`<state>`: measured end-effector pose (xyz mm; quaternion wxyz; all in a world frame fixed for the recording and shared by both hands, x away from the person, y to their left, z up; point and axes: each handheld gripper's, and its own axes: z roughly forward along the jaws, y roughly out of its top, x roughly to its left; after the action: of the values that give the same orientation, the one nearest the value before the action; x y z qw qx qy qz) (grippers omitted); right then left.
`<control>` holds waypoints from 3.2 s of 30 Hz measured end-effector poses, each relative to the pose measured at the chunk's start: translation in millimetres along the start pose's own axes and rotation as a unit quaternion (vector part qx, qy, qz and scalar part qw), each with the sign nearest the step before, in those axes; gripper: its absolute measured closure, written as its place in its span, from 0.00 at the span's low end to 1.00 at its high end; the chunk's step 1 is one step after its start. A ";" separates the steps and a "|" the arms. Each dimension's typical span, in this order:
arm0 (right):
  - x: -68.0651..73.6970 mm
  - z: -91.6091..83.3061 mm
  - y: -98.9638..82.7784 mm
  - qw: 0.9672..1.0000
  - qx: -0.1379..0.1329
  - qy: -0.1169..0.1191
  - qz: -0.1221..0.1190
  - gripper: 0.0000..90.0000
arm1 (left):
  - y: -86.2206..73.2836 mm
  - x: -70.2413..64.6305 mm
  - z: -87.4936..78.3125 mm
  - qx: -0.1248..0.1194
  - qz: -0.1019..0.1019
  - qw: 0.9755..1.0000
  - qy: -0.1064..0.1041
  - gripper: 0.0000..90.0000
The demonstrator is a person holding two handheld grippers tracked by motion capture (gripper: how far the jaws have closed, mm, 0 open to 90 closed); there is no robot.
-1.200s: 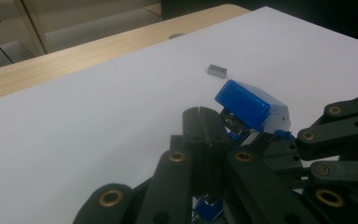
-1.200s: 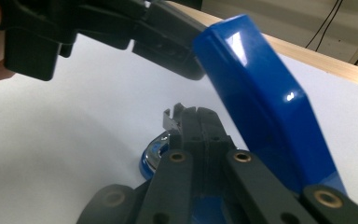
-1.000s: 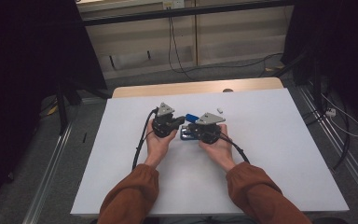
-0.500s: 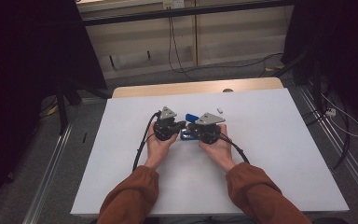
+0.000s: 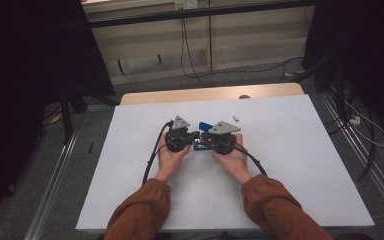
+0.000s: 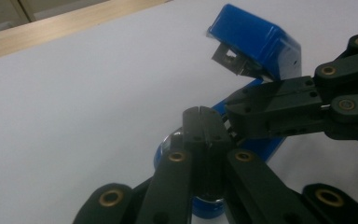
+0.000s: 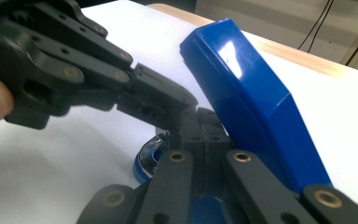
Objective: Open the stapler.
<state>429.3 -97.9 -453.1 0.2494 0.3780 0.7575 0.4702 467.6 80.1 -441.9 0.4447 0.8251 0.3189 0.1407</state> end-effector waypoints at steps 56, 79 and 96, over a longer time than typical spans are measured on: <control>-13.1 -17.4 16.5 0.998 -0.032 -0.054 0.008 1.00 | -6.5 -1.8 5.0 -0.012 0.002 1.000 0.005 1.00; -36.9 -37.5 16.1 0.997 -0.039 -0.065 0.031 1.00 | -6.6 -1.9 5.0 -0.012 0.004 1.000 0.005 1.00; -61.3 -57.8 3.7 0.996 -0.029 -0.072 0.044 1.00 | -6.8 -1.5 4.9 -0.011 0.003 1.000 0.001 1.00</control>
<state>424.3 -176.6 -423.4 0.2935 0.4363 0.7064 0.4738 466.3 78.7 -450.1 0.4532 0.8207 0.3157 0.1465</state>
